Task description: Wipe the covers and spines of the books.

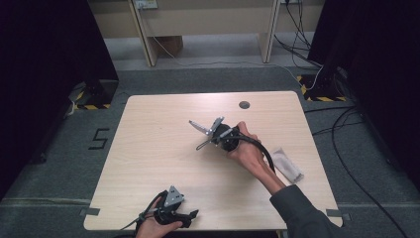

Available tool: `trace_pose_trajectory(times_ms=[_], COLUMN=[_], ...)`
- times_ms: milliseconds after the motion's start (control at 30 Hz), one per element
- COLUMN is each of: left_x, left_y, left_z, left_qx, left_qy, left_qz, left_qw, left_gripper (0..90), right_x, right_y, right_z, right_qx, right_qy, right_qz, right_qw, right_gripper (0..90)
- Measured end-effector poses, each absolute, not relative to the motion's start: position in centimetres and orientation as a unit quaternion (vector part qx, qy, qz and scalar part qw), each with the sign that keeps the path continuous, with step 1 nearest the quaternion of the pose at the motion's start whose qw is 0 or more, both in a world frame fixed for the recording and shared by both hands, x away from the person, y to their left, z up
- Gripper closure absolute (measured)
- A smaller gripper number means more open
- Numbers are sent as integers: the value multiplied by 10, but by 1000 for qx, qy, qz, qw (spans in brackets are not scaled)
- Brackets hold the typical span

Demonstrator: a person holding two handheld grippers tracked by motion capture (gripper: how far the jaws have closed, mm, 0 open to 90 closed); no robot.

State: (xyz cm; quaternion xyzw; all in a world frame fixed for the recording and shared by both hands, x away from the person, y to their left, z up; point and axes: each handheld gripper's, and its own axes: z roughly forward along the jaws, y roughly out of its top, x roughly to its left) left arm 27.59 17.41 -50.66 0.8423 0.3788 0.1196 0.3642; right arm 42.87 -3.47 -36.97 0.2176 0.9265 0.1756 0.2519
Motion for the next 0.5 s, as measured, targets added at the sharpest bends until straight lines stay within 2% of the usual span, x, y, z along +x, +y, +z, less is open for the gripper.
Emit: trace_pose_trajectory(times_ms=[233, 500], left_x=[277, 278], left_y=[176, 178], left_z=[-506, -505], left_qx=[840, 836], left_qy=[383, 387], left_qz=[123, 128], left_qw=[364, 367], left_gripper=[234, 232], right_x=[415, 404], right_y=[-26, -20], right_z=[-384, -408], right_qx=[197, 195], right_qy=[935, 943], right_qz=[178, 185], right_qw=[237, 195], right_gripper=[836, 830])
